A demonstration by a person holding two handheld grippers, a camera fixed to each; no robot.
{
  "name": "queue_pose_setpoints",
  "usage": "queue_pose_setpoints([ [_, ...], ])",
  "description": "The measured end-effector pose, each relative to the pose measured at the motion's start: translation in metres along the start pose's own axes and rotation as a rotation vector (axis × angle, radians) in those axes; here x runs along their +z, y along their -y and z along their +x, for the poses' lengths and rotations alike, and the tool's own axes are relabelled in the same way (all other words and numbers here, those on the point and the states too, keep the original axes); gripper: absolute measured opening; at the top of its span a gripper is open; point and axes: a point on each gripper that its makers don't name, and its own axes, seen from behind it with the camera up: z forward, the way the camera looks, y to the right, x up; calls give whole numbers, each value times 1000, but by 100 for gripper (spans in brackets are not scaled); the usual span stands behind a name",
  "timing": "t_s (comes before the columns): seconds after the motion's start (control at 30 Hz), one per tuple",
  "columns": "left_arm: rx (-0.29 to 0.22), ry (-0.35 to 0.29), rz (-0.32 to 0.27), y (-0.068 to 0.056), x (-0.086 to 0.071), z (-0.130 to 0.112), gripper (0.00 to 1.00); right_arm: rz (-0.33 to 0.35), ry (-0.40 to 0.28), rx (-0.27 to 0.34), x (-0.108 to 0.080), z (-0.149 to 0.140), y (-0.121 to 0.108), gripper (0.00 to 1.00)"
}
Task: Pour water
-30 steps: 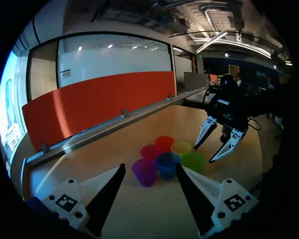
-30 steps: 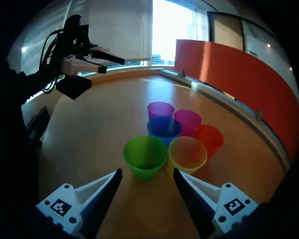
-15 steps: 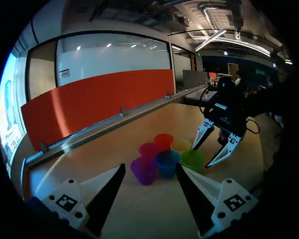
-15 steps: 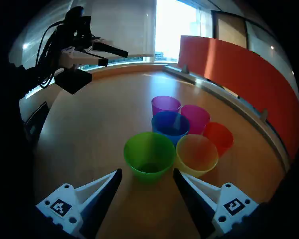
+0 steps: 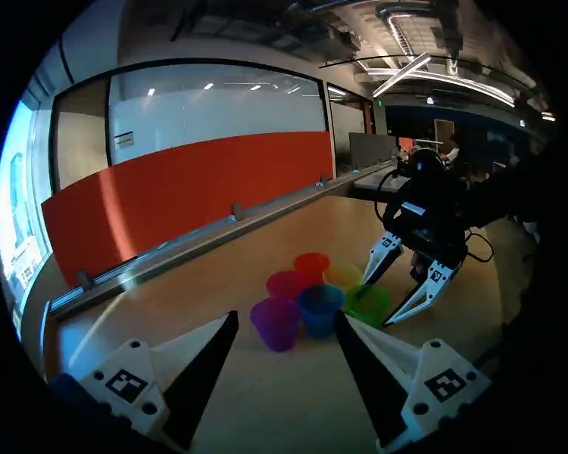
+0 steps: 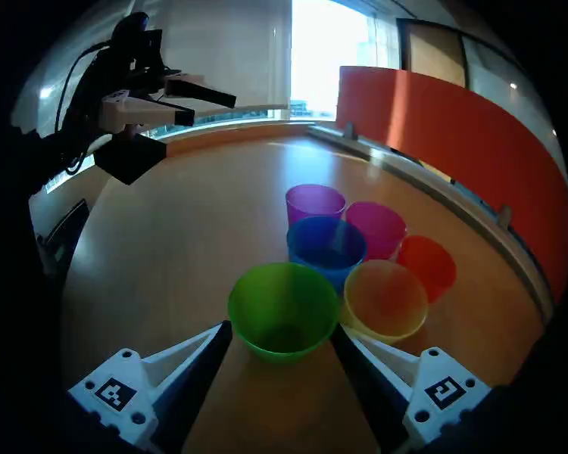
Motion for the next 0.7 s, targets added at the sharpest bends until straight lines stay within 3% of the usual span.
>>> queue_pose_setpoints([
  [0.5,3,2,6,1,-2,-1,93,5,-9,3,10,5,2,99],
  [0.7,2,2,7,2,-4,-2,93,-5,-2,-1,12,6,0,95],
])
